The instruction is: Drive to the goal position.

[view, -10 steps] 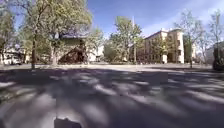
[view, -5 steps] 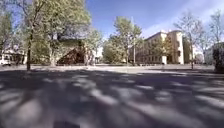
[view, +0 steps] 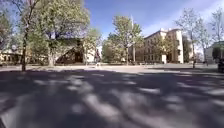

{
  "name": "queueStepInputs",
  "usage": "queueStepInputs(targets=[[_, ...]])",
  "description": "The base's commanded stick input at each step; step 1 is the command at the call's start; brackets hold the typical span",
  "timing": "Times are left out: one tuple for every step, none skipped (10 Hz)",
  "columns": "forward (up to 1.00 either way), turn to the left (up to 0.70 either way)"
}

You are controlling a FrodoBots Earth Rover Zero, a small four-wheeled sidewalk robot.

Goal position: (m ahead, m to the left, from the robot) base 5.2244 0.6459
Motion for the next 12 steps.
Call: queueStepInputs(targets=[[0.85, 0.00], [0.85, 0.05], [0.85, 0.03], [0.85, 0.01], [0.85, 0.00], [0.85, 0.00], [0.85, 0.00], [0.85, 0.00], [0.85, 0.00], [0.85, 0.00], [0.85, 0.00], [0.85, 0.00]])
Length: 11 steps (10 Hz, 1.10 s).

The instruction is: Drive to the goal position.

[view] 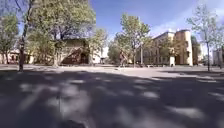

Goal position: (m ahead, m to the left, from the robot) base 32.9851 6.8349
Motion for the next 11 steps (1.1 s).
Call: queueStepInputs(targets=[[0.85, 0.00], [0.85, 0.00], [0.85, 0.00], [0.85, 0.00], [0.85, 0.00], [0.85, 0.00], [0.85, 0.05], [0.85, 0.19], [0.85, 0.30], [0.85, 0.34], [0.85, 0.31]])
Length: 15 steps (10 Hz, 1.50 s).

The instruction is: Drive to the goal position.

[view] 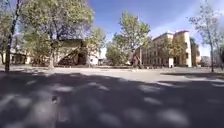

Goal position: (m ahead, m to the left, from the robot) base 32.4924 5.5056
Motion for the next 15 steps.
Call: queueStepInputs(targets=[[0.85, 0.07], [0.85, 0.00], [0.85, 0.00], [0.85, 0.00], [0.85, 0.00], [0.85, 0.00], [0.85, 0.00], [0.85, 0.00], [0.85, 0.00], [0.85, 0.00], [0.85, 0.00], [0.85, 0.05], [0.85, 0.20], [0.85, 0.27], [0.85, 0.31]])
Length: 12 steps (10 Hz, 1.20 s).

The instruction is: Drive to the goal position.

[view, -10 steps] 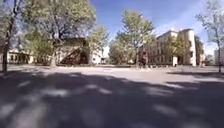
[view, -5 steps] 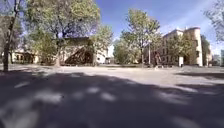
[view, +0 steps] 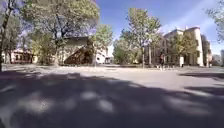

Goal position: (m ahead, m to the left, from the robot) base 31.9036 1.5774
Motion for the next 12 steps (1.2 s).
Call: queueStepInputs(targets=[[0.85, 0.15], [0.85, 0.00], [0.85, 0.00], [0.85, 0.00], [0.85, 0.00], [0.85, 0.00], [0.85, 0.00], [0.85, 0.00], [0.85, 0.00], [0.85, 0.00], [0.85, 0.00], [0.85, 0.00]])
